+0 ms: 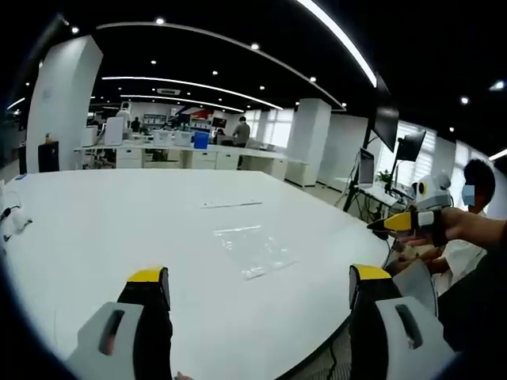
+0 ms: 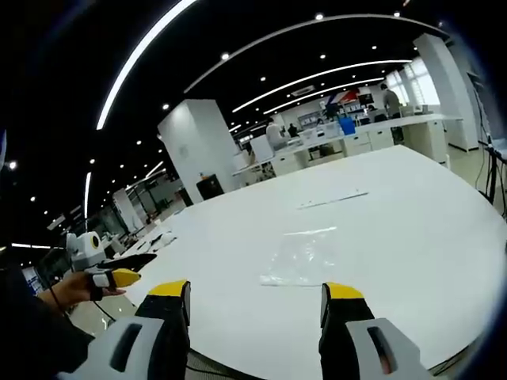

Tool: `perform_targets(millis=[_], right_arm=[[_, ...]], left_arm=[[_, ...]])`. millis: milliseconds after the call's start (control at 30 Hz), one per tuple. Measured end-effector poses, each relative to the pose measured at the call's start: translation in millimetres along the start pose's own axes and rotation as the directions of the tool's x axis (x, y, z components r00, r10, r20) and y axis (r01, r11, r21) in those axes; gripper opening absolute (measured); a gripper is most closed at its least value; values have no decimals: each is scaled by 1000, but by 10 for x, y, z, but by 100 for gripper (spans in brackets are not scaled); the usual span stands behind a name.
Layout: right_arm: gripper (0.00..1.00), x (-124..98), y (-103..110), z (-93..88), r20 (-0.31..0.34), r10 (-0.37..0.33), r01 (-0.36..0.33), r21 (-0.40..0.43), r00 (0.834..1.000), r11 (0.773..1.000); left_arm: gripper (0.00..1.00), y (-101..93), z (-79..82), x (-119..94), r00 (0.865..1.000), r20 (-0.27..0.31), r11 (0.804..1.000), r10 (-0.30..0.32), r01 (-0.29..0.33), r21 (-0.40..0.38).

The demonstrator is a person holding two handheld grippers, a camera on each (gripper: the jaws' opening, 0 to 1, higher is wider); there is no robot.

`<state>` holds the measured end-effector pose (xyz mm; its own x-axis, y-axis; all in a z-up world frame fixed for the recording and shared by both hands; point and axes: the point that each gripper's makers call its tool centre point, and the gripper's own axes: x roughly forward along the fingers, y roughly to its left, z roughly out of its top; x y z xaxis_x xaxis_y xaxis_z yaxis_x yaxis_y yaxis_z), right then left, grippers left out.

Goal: Open the resealable bag by pulling the two sides of the seal apart until the entire bag opening is separated and visibly accessible.

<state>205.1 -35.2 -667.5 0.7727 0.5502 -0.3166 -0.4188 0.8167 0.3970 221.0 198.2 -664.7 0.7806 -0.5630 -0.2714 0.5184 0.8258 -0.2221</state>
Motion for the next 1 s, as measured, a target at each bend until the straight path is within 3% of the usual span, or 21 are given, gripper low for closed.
perform_targets(millis=[1000], right_arm=[[64, 29, 1, -9, -12, 3, -3, -9, 1000, 1000]], left_arm=[[92, 15, -53, -3, 1000, -15, 1000, 5, -5, -24]])
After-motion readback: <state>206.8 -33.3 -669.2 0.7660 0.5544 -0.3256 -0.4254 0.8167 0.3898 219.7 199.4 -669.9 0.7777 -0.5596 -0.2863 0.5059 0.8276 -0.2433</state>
